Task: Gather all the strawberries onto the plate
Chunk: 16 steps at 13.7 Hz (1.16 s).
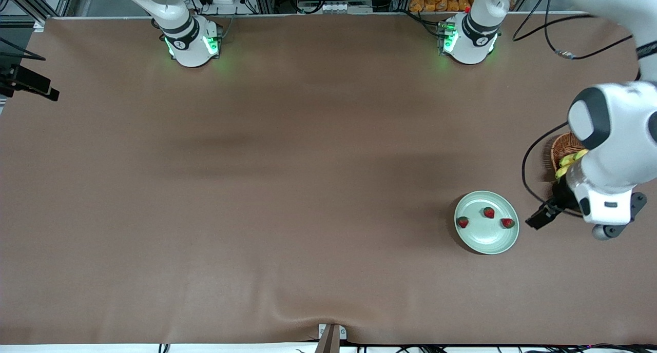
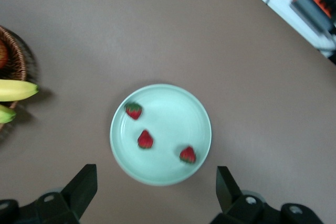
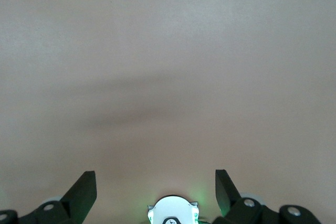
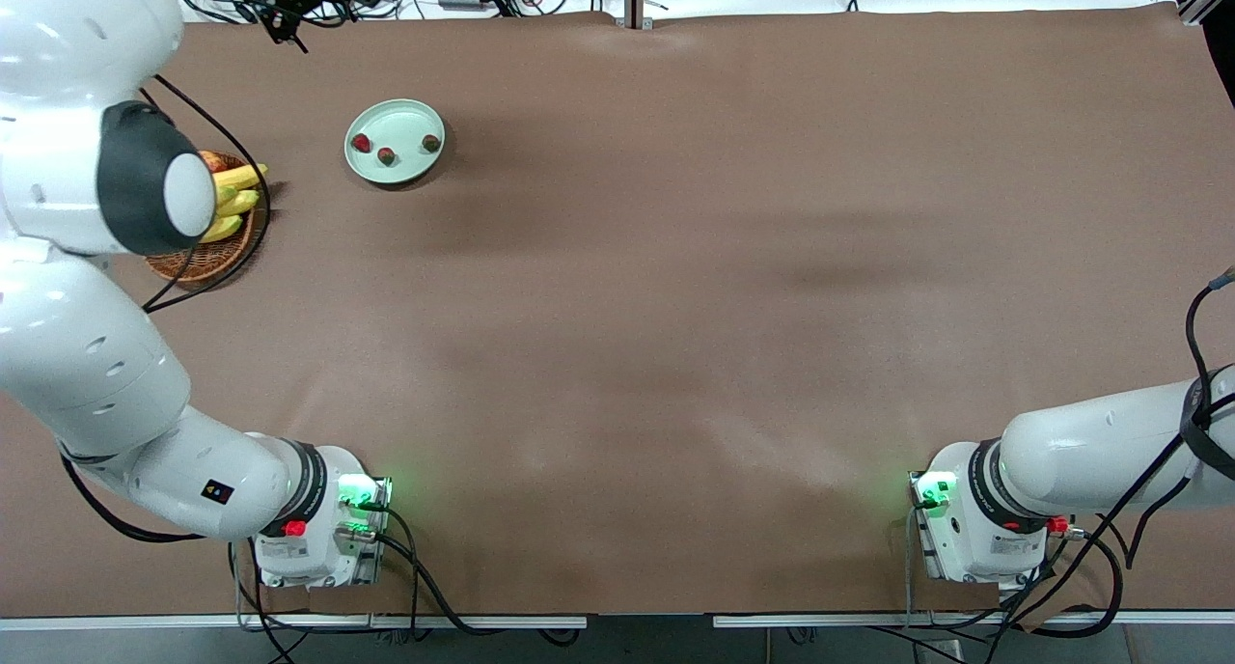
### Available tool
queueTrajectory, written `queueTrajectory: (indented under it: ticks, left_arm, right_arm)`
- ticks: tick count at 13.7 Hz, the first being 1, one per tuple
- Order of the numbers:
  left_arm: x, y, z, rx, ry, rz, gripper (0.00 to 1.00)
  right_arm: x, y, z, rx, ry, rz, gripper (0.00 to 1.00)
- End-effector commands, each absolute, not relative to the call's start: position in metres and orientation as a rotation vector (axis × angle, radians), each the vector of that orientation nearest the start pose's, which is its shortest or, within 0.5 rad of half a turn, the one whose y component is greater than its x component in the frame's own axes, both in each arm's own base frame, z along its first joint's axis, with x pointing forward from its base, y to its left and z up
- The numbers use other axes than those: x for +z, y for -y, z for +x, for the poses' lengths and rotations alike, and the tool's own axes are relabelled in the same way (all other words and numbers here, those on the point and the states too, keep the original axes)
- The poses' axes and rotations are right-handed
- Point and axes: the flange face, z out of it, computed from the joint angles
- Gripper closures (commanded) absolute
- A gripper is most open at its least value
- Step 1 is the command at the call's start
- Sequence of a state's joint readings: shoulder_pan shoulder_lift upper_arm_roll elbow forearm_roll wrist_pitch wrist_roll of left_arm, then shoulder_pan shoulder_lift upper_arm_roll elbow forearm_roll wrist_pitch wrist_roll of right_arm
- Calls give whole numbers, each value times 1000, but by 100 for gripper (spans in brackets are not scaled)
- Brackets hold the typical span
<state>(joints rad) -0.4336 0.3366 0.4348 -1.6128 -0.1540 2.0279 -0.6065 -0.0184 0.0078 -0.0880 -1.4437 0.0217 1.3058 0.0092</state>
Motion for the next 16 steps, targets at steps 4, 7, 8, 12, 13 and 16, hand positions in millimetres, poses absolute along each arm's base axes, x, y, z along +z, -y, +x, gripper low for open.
queueTrajectory:
  ticks: [4,7,8,12,13,16]
  left_arm:
    - [534,63,604,-65,621,-3100,0]
    - [572,58,579,-50,425,-3144,0]
    - [581,56,571,-32,366,-3152,0]
    - [606,42,543,51,104,-3170,0]
    - [609,44,538,59,84,-3170,0]
    - [608,44,533,114,10,-3160,0]
  right_arm:
    - [662,52,527,181,-186,-3110,0]
    - [658,53,529,188,-189,-3111,0]
    - [658,52,530,188,-185,-3111,0]
    - [658,52,529,190,-182,-3111,0]
    - [658,52,529,190,-185,-3111,0]
    - [658,52,529,190,-182,-3111,0]
